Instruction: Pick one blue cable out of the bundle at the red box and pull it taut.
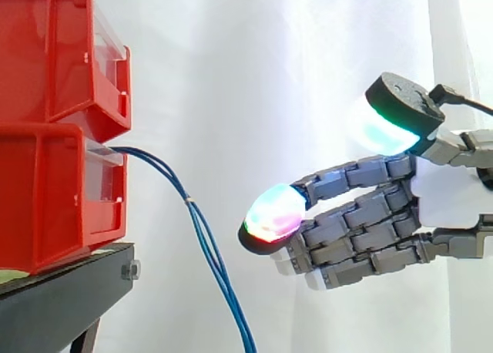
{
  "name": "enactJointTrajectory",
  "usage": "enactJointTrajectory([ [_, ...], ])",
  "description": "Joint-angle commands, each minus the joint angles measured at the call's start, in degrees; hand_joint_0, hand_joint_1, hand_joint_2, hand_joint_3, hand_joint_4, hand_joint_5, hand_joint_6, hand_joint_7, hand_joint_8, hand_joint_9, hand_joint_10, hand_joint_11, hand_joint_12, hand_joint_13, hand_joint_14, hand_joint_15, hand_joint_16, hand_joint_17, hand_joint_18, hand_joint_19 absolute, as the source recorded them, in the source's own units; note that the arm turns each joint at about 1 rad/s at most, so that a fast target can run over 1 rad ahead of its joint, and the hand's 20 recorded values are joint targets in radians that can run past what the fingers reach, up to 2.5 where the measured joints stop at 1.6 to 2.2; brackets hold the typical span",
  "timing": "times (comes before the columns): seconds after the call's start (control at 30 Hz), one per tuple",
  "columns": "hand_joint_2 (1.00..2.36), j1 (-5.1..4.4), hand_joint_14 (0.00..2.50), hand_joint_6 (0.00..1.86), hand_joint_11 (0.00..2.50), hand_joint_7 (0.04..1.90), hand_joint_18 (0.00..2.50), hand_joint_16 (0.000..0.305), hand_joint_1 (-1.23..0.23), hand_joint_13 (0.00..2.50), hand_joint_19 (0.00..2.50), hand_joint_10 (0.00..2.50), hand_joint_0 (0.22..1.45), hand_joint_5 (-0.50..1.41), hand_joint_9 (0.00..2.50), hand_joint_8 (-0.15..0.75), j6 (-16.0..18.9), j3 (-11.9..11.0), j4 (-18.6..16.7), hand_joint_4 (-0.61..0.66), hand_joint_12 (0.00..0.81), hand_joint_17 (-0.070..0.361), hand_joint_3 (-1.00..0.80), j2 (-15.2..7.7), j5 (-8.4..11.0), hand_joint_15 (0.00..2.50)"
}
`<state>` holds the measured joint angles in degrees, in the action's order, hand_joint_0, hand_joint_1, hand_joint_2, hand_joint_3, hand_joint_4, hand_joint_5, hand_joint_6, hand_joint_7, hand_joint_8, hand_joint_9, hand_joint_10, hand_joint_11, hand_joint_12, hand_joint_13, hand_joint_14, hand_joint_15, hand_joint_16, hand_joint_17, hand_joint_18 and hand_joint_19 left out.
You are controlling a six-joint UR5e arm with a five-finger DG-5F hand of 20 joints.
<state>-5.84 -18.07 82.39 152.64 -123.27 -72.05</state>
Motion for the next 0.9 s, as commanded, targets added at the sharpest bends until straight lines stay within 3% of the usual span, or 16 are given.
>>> enactJointTrajectory([
  [0.0, 1.0, -0.14, 0.0, 0.5, 0.0, 0.7, 0.08, 0.069, -0.61, 0.16, 0.13, 0.0, 0.37, -0.22, 0.27, 0.329, 0.0, -0.5, -0.7, 0.3, 0.412, 0.154, -0.5, -0.4, -0.28, 0.05],
  [0.27, 1.0, -0.22, 0.0, 0.5, 0.0, 0.71, 0.08, 0.067, -0.6, 0.17, 0.12, 0.0, 0.38, -0.2, 0.29, 0.332, 0.6, -1.0, -3.0, 0.31, 0.41, 0.151, -0.5, -3.3, -0.63, 0.05],
  [0.4, 1.0, -0.31, 0.0, 0.5, 0.0, 0.72, 0.09, 0.066, -0.61, 0.18, 0.13, 0.0, 0.39, -0.2, 0.3, 0.329, 1.5, -3.5, -4.0, 0.31, 0.403, 0.148, -0.5, -5.9, -2.13, 0.05],
  [0.7, 1.0, -0.58, 0.0, 0.5, 0.0, 0.71, 0.14, 0.063, -0.65, 0.22, 0.11, 0.0, 0.43, -0.19, 0.34, 0.325, 1.5, -7.2, -3.6, 0.31, 0.389, 0.142, -0.5, -8.5, -3.62, 0.03],
  [0.87, 1.0, -0.58, 0.0, 0.5, 0.0, 0.71, 0.12, 0.056, -0.66, 0.21, 0.13, 0.0, 0.5, -0.18, 0.35, 0.297, 2.0, -9.4, -3.3, 0.28, 0.356, 0.126, -0.5, -10.3, -4.24, 0.03],
])
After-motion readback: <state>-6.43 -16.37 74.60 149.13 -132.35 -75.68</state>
